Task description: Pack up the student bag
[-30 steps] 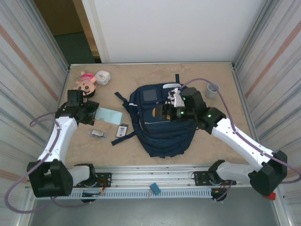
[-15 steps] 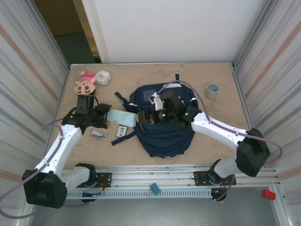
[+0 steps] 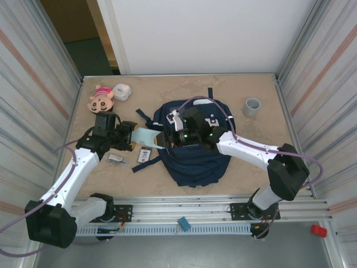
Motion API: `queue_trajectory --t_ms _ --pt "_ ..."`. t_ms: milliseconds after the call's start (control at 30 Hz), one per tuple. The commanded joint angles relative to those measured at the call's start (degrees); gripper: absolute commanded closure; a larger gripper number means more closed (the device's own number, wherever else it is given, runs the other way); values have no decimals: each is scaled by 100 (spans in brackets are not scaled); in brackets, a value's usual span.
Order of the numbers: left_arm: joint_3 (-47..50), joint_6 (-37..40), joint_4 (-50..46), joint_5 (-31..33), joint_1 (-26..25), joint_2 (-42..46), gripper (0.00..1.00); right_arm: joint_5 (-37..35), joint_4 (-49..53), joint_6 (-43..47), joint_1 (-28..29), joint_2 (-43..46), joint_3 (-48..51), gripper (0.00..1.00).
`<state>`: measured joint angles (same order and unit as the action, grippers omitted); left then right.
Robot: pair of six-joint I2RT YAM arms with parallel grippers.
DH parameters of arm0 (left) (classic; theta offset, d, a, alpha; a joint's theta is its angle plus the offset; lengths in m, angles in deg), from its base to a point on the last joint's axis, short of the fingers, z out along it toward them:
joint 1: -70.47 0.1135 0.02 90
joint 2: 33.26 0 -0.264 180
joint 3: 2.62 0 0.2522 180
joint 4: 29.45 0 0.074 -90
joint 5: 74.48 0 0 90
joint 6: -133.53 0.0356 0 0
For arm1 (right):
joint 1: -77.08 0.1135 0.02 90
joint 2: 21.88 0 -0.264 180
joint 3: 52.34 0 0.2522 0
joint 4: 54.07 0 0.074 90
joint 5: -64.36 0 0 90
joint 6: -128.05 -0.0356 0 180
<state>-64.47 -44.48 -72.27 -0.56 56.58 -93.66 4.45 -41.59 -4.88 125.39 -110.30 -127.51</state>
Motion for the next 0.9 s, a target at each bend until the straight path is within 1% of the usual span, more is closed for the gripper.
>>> queue_trajectory --t_ms 0,133,200,367,467,533,600,667,733,867 --pt "-55 -194 269 -60 -55 142 45 62 -170 -50 46 -20 -197 54" --pt "-77 -134 278 -75 -67 113 44 -91 -158 -91 39 107 -82 64" --pt "-81 -87 255 -93 -70 101 41 -126 -256 -168 31 218 49 68" --pt "-124 130 153 -23 -70 125 30 -150 -263 -357 -123 585 298 75" --pt "-289 588 -45 152 -100 133 20 -104 -352 -627 -457 1005 615 77" --pt "-477 1038 -267 443 -212 101 14 -50 -252 -791 -831 1390 821 78" --pt "-694 1588 -461 831 -454 45 11 115 -78 -951 -1327 1790 1027 79" --pt "-847 2224 -394 1065 -780 -27 6 525 118 -1037 -1933 2147 1167 80" --pt "-1072 2887 -398 1397 -1230 -165 5 1036 588 -1000 -2668 2467 1178 80" --pt "-1434 4252 -382 2148 -2092 -516 6 1907 1497 -792 -4125 2835 1062 79"
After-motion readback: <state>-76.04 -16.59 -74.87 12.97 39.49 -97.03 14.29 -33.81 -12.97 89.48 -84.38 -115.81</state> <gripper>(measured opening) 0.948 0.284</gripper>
